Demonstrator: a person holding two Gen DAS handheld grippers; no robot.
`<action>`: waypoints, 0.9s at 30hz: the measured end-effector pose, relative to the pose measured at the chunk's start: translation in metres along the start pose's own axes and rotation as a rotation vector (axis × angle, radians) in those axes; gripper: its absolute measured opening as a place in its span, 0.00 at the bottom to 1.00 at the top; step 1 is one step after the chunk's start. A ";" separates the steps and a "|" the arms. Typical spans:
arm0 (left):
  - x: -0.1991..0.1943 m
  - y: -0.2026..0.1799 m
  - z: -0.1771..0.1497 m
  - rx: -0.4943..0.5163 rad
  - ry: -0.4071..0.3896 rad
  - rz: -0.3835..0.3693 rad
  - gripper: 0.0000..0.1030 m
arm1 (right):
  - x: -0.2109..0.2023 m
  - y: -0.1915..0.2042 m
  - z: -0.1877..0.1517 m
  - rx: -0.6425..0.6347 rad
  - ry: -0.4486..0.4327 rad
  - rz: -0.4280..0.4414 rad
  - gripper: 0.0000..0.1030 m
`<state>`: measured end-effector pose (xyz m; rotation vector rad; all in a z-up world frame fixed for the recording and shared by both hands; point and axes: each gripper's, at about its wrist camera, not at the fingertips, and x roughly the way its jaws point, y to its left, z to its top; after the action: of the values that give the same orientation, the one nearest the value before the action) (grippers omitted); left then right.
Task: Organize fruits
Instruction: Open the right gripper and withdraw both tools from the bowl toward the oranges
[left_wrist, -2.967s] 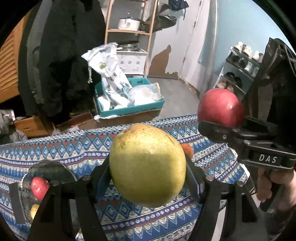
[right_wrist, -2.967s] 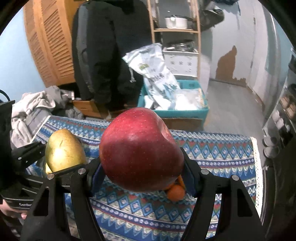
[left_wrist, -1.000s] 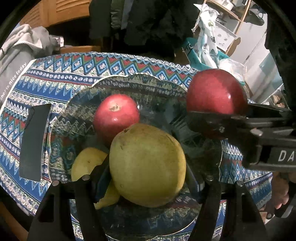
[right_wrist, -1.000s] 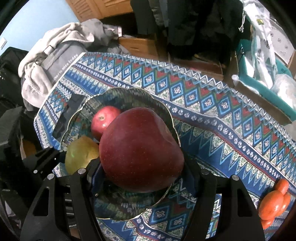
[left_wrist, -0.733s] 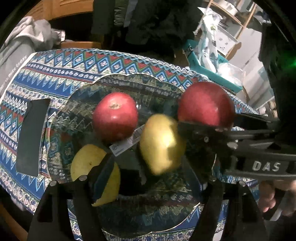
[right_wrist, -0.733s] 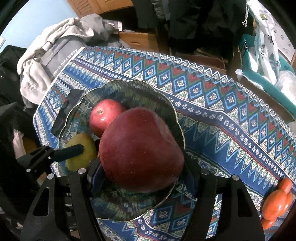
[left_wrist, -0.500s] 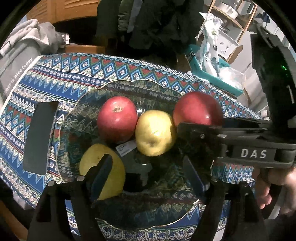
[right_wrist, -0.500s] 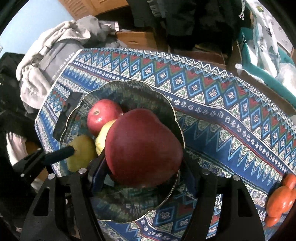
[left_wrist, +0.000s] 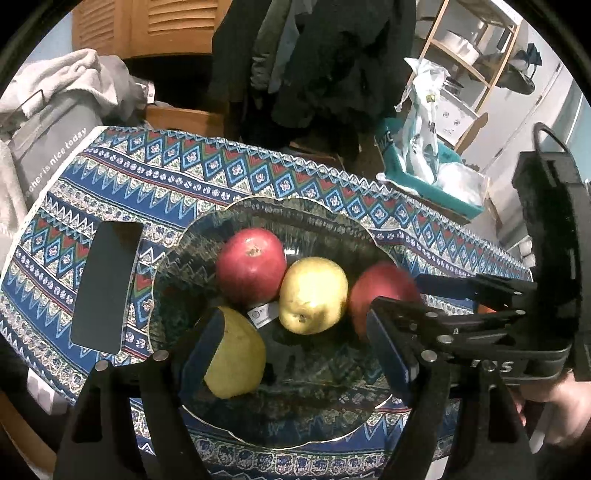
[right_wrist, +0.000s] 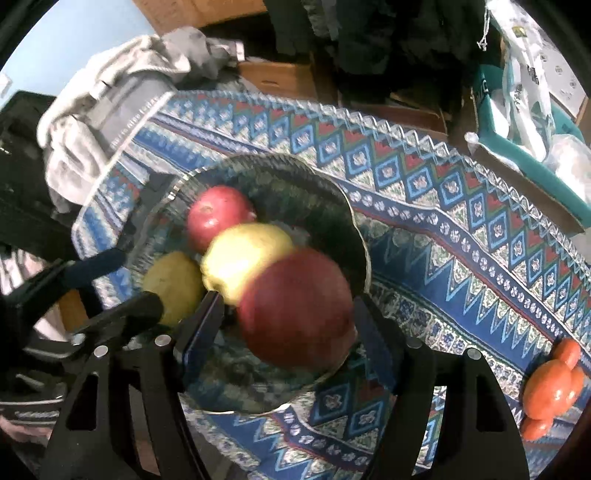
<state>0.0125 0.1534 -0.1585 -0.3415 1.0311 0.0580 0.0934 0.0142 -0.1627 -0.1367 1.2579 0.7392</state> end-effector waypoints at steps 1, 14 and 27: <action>-0.002 0.000 0.000 -0.003 -0.005 -0.004 0.78 | -0.005 0.001 0.001 0.000 -0.011 -0.003 0.72; -0.030 -0.015 0.007 0.022 -0.076 -0.013 0.78 | -0.067 -0.001 0.001 -0.008 -0.140 -0.146 0.72; -0.065 -0.082 0.014 0.194 -0.171 -0.045 0.84 | -0.146 -0.037 -0.024 0.090 -0.273 -0.262 0.72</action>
<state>0.0076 0.0879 -0.0758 -0.1793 0.8511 -0.0522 0.0780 -0.0882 -0.0510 -0.1196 0.9874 0.4562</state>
